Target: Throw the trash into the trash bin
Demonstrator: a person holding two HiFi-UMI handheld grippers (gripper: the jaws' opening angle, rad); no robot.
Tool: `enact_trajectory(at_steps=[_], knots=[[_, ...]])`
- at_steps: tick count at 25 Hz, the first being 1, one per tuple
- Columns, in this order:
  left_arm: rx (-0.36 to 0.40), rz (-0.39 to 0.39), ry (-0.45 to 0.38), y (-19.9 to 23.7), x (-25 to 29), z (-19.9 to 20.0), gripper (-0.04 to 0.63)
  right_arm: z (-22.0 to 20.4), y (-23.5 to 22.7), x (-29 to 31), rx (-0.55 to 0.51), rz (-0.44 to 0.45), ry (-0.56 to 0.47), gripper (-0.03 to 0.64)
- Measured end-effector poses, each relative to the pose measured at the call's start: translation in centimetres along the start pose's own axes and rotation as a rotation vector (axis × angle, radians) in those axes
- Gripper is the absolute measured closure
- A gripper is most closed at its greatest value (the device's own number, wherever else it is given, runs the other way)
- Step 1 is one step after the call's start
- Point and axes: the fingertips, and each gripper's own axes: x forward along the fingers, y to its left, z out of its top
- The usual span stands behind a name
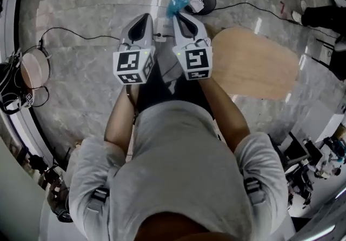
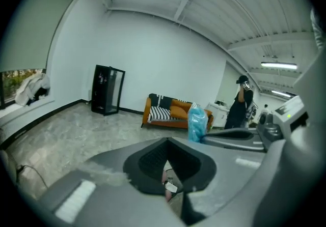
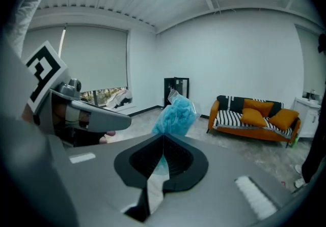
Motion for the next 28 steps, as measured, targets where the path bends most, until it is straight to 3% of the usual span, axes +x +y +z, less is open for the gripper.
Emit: enact_trajectory(at_steps=[4,10,13,23,28], knots=[[0.067,-0.122,0.055,0.9,5.1,-0.6,0.580,-0.9,-3.9,2.2,0.057,-0.139,0.003,0.604],[0.120,-0.210,0.102,-2.5,14.8,-3.7,0.580,-5.1,-12.1,3.2,0.111,-0.247,-0.002,0.604],[0.134,-0.214,0.108,-4.1,18.2,-5.4,0.580,-8.9,-15.0,4.3,0.157,-0.248,0.027,0.605],[0.041,-0.197,0.234,-7.4,25.8,-16.7,0.580,-21.5,-19.5,5.6,0.273,-0.205,0.196,0.605],[0.022,-0.188,0.284,-6.9,29.6,-22.1,0.580,-27.1,-21.7,8.5,0.290,-0.202,0.256,0.604]])
